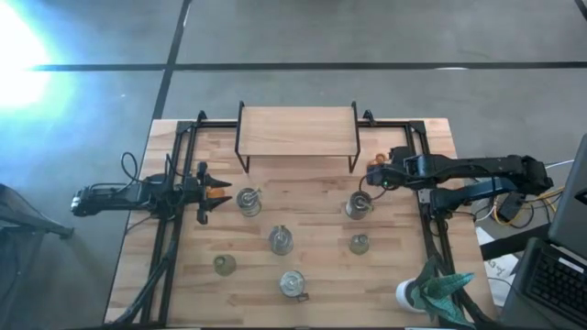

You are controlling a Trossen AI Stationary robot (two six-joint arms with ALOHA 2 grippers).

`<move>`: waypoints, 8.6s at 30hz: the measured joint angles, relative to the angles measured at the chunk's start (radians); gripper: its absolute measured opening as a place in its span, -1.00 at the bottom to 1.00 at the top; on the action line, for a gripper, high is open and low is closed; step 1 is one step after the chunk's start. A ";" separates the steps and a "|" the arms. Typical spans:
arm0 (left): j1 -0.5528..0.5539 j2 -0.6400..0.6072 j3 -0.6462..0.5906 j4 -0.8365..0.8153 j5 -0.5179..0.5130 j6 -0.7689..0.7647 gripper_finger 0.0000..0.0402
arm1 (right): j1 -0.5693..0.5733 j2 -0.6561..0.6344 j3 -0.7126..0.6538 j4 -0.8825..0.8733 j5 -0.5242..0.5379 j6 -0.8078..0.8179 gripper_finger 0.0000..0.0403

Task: Pick & Place candle stick holders
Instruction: Put the right orange candle holder on the top right side of the shelf

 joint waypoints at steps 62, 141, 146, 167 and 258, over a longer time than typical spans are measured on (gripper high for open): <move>0.000 0.000 0.000 0.000 0.000 0.000 -0.03 | 0.169 0.075 -0.539 0.767 0.446 -0.125 0.61; 0.000 0.000 0.000 0.000 0.000 0.000 -0.03 | -0.287 0.075 -0.490 1.113 0.198 -0.657 -0.39; 0.000 0.000 0.000 0.000 0.000 0.000 -0.03 | -0.287 0.074 -0.492 1.107 0.198 -0.641 -0.40; 0.000 0.000 0.000 0.000 0.000 0.000 -0.03 | -0.287 -0.213 -0.212 0.650 0.226 -0.822 -0.40; 0.000 0.000 0.000 0.000 0.000 0.000 -0.03 | -0.649 0.496 0.344 0.948 -0.586 -1.306 -0.32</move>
